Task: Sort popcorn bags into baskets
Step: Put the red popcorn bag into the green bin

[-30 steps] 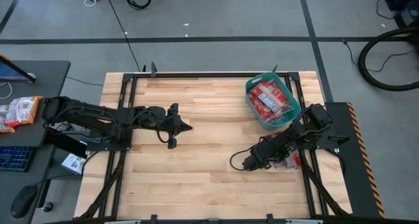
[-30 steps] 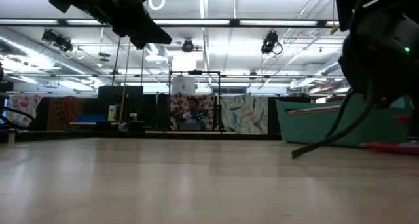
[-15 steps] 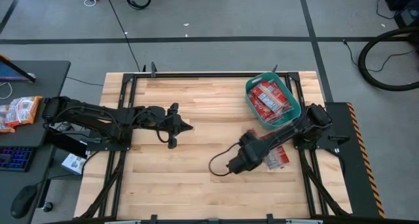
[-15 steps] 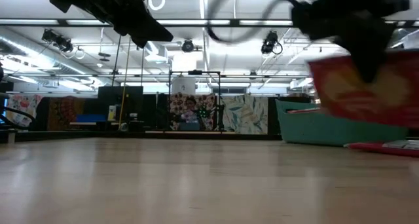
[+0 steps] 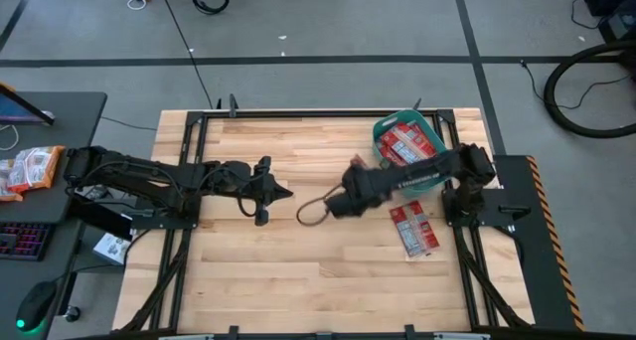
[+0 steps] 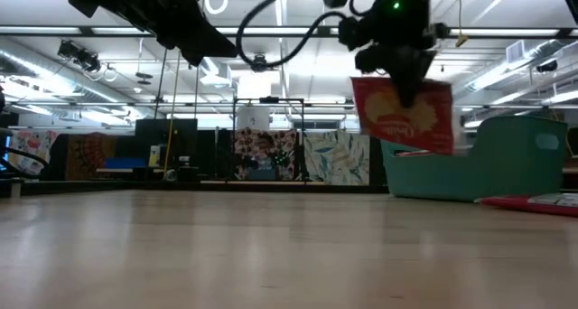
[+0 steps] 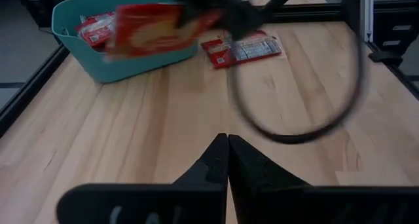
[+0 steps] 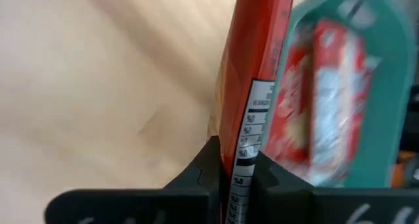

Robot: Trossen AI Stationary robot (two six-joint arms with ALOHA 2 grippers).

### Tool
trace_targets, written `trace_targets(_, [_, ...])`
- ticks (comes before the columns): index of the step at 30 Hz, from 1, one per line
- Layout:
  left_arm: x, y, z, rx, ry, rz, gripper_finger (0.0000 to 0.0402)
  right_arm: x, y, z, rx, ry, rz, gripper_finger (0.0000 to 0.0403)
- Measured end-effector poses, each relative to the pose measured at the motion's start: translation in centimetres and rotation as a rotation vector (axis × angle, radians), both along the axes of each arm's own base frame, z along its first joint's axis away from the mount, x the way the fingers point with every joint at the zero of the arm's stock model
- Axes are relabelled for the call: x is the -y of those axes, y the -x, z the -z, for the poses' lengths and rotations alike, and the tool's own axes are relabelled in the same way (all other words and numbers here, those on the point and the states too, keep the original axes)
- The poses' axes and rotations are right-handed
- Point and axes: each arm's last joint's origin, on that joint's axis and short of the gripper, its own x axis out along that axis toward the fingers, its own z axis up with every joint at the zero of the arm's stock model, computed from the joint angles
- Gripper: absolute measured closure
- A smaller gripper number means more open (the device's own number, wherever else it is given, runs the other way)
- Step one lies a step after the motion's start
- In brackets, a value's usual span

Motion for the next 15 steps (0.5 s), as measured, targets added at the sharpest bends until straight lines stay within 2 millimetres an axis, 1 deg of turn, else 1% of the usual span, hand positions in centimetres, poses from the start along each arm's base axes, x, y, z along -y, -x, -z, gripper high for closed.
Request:
trace_targets(4, [0.0, 0.0, 0.1, -0.012, -0.028, 0.011, 0.0392, 3.3, 0.3, -1.0, -0.021, 0.021, -0.004, 0.0373])
trace_targets(8, [0.0, 0.2, 0.4, -0.048, -0.043, 0.012, 0.0392, 5.6, 1.5, -3.2, 0.019, 0.029, 0.015, 0.0374])
trace_targets(11, [-0.1, 0.2, 0.5, -0.063, -0.048, 0.003, 0.0392, 6.8, 3.0, -4.5, 0.042, 0.029, 0.03, 0.0373])
trace_targets(15, [-0.1, 0.3, 0.6, -0.074, -0.048, 0.002, 0.0392, 8.3, 5.5, -4.9, 0.036, -0.005, 0.074, 0.0372])
